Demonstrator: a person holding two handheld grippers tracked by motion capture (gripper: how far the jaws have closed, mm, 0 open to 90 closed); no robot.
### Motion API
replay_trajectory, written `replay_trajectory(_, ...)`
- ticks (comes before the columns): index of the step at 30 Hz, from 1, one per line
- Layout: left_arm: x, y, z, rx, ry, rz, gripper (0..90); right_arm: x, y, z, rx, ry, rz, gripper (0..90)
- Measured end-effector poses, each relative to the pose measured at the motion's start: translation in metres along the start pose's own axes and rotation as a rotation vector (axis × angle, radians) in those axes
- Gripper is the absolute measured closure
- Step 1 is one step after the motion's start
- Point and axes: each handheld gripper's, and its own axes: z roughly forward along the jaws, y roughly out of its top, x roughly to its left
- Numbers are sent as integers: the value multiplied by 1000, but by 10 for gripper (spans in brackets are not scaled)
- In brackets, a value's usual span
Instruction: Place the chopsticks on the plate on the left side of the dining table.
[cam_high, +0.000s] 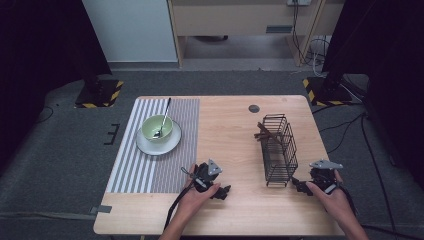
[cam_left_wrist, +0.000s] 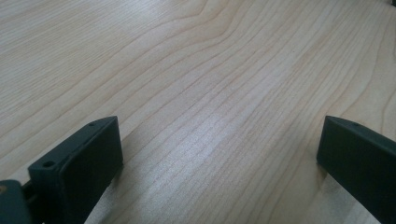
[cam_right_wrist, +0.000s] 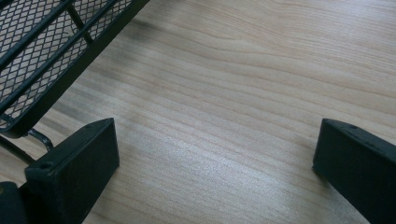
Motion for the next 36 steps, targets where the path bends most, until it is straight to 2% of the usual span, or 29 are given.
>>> replay_trajectory(4,0,0,0,-3,-3,1,11,0,0,0,-1,1,-3,4)
replay_trajectory(9,0,2,-2,-25,-34,-20,41,0,0,0,-2,2,-1,4)
replay_trajectory(15,-1,7,-8,-43,-80,-21,57,0,0,0,-2,2,0,4)
replay_trajectory(16,-4,11,-13,-58,-76,-1,60,0,0,0,-2,2,-1,4)
replay_trajectory(18,-6,17,-17,-75,-74,10,75,0,0,0,-2,2,-1,4)
replay_trajectory(21,-4,28,-23,-107,-87,-11,105,0,0,0,-2,2,-1,4)
replay_trajectory(25,-2,38,-26,-116,-89,-10,159,0,0,0,-2,2,-1,4)
replay_trajectory(26,0,46,-29,-121,-87,0,198,0,0,0,-2,2,-1,4)
replay_trajectory(31,3,61,-31,-119,-99,16,284,0,0,0,-2,0,2,4)
replay_trajectory(36,5,75,-32,-141,-133,17,415,1,-1,-1,-2,-3,6,4)
